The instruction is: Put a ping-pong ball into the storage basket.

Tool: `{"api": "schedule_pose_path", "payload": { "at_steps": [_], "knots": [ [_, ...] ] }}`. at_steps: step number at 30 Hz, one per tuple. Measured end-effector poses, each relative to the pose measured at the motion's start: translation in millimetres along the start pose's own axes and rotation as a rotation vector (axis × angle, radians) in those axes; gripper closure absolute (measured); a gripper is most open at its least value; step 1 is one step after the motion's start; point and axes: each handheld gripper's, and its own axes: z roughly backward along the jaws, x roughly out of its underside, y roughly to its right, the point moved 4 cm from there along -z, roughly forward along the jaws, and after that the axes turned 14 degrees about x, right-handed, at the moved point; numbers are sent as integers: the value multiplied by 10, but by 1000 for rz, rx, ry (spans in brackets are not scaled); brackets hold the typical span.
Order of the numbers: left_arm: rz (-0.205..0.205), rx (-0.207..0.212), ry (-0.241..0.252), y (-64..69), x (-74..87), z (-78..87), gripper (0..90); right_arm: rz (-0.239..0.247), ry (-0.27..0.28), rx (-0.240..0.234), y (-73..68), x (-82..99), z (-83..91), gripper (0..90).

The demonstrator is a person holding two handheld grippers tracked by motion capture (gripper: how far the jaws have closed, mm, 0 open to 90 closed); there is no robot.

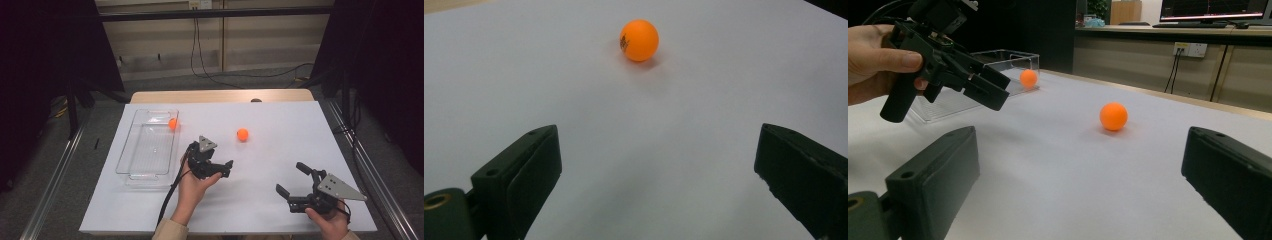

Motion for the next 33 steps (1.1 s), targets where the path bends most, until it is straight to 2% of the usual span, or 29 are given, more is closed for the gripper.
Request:
{"api": "schedule_pose_path", "payload": {
  "at_steps": [2, 4, 5, 6, 9, 11, 12, 14, 17, 18, 21, 22, 24, 25, 26, 27, 29, 33],
  "knots": [
    [-8, 2, -21, -4, 0, -23, 50, -4, -3, 0, 1, 0, 2, 14],
    [6, -8, -8, -9, -1, -67, 50, 6, -4, -3, 4, 4, 1, 14],
    [-7, -4, -23, -21, 2, -70, 50, 9, -7, -6, 5, 6, 1, 14],
    [9, -9, 0, -15, -5, -96, 50, 0, -1, -1, -2, 1, -4, 14],
    [8, -7, 7, -20, -10, -130, 50, 0, -3, -1, 3, 1, -1, 14],
    [-7, -12, -4, -31, -13, -133, 50, 1, -1, -3, 6, 0, 1, 14],
    [4, -18, 11, -23, -18, -146, 51, 4, 0, -2, 8, 0, 0, 14],
    [-4, -13, 17, -22, -30, -152, 52, -3, -3, 0, 2, -1, 1, 14],
    [-25, -15, 0, -27, -47, -151, 55, 2, -1, -2, 3, -1, 1, 14],
    [-15, -16, 14, -16, -55, -171, 55, -1, -3, -1, 2, 0, 2, 14],
    [-19, -17, -1, -16, -71, -200, 55, 4, -1, -4, 5, -1, 0, 14],
    [-4, -12, 21, -5, -82, -229, 55, 2, -2, -4, 4, -1, 1, 14],
    [-16, -14, 3, -14, -90, -241, 55, 0, -1, -3, 4, -2, 1, 14],
    [-11, -19, 13, -10, -98, -258, 55, 4, 0, -4, 6, -2, -1, 14],
    [-17, -25, -5, -17, -99, -255, 55, 4, -1, -5, 4, -1, 0, 14],
    [-7, -14, 12, -11, -108, -276, 55, 4, -1, -4, 4, -1, -1, 14],
    [-31, -18, -19, -32, -110, -265, 55, 6, -1, -6, 3, 0, 0, 14],
    [-15, -27, 4, -41, -130, -305, 55, -1, -2, -4, 4, -3, 2, 14]
  ]
}}
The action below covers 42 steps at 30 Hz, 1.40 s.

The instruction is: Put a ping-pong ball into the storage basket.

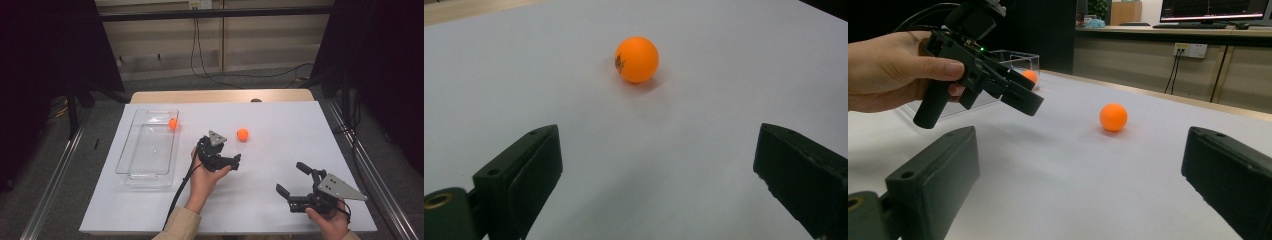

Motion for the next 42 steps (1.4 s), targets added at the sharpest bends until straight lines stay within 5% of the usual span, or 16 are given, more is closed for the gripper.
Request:
{"api": "schedule_pose_path", "payload": {
  "at_steps": [11, 23, 42],
  "knots": [
    [-16, -14, -21, -44, -12, -73, 55, -3, 1, 4, 1, -1, -4, 14],
    [-4, -33, 12, -68, -40, -152, 54, 9, 0, -2, 5, 3, -9, 14],
    [-12, -21, -1, -92, -111, -275, 49, 0, -3, 4, 5, 1, -7, 14]
  ]
}}
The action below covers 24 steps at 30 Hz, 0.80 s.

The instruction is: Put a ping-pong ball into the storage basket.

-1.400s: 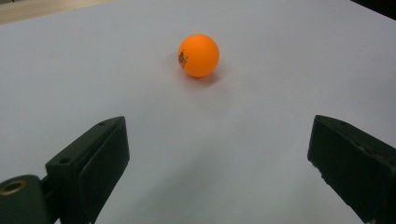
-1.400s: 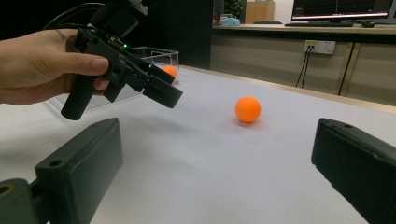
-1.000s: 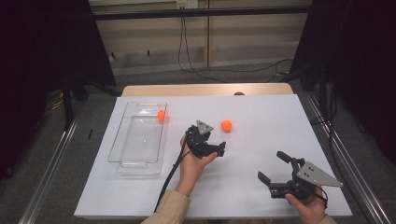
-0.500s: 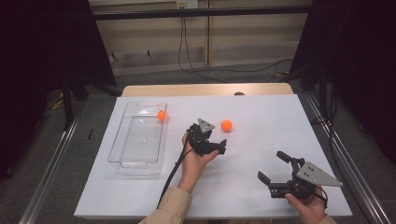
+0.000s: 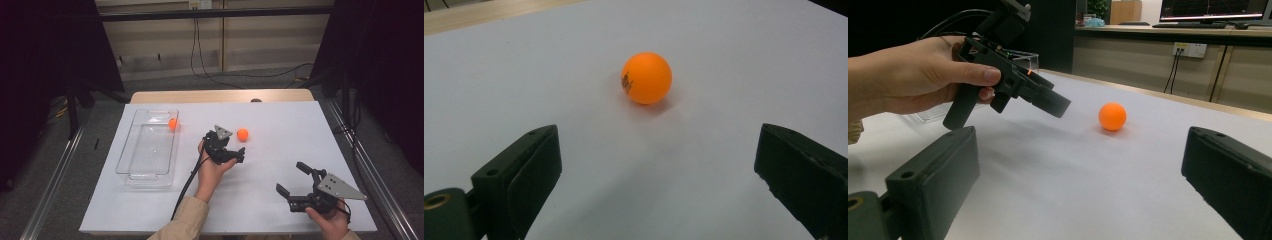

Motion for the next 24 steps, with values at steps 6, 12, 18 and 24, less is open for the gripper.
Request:
{"api": "schedule_pose_path", "payload": {
  "at_steps": [6, 12, 18, 24],
  "knots": [
    [1, -8, 17, -7, -22, -32, 50, -4, 1, 4, -2, -1, -1, 14],
    [16, -14, 23, -38, -8, -74, 51, 7, 0, -3, 2, 3, -2, 14],
    [17, -15, 12, -48, -19, -105, 51, 2, 5, -1, 0, 0, -7, 14],
    [29, -16, 18, -61, -44, -124, 50, 5, 3, -1, 2, 1, -7, 14]
  ]
}}
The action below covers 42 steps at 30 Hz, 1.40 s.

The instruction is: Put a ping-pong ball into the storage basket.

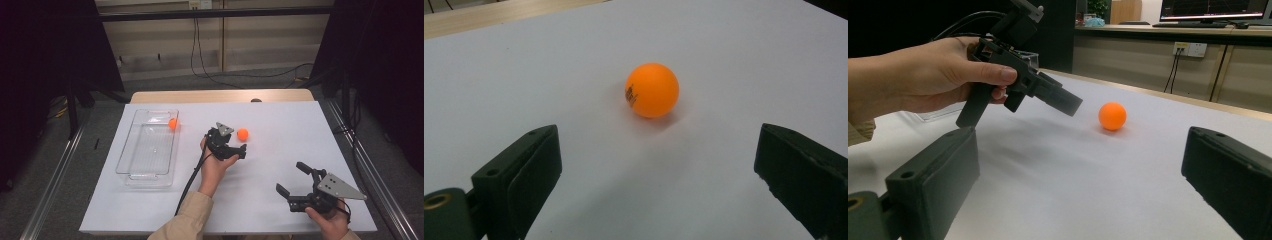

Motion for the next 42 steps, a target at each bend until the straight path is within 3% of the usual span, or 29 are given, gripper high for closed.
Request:
{"api": "schedule_pose_path", "payload": {
  "at_steps": [5, 8, 14, 17, 23, 25, 27, 30, 33, 34, 42],
  "knots": [
    [-6, 2, -6, 7, -17, -13, 49, 6, -1, -4, -8, 2, -2, 14],
    [5, 3, 21, 15, -36, -35, 49, 10, -5, -6, -10, 7, -2, 14],
    [-15, -2, 0, -6, -43, -59, 49, 8, -3, -6, -7, 3, 1, 14],
    [-2, -12, 10, -6, -47, -86, 49, 12, -4, -2, -1, 5, 1, 14],
    [-14, -7, 0, -21, -48, -110, 52, 10, -4, -5, -2, 3, 5, 14],
    [2, -15, 23, -10, -51, -133, 52, 14, -2, -4, 3, 3, 5, 14],
    [-14, -12, 6, -21, -48, -136, 52, 14, -3, -5, 3, 3, 6, 14],
    [5, -7, 17, -18, -53, -161, 53, 12, -1, -4, 4, 2, 4, 14],
    [-11, -6, 3, -31, -55, -163, 52, 0, -4, -4, -1, 0, 9, 14],
    [3, -7, 13, -28, -55, -177, 53, -1, -4, -3, -1, 0, 8, 14],
    [-3, -7, 5, -32, -59, -223, 53, 3, -3, -4, 1, 1, 6, 14]
  ]
}}
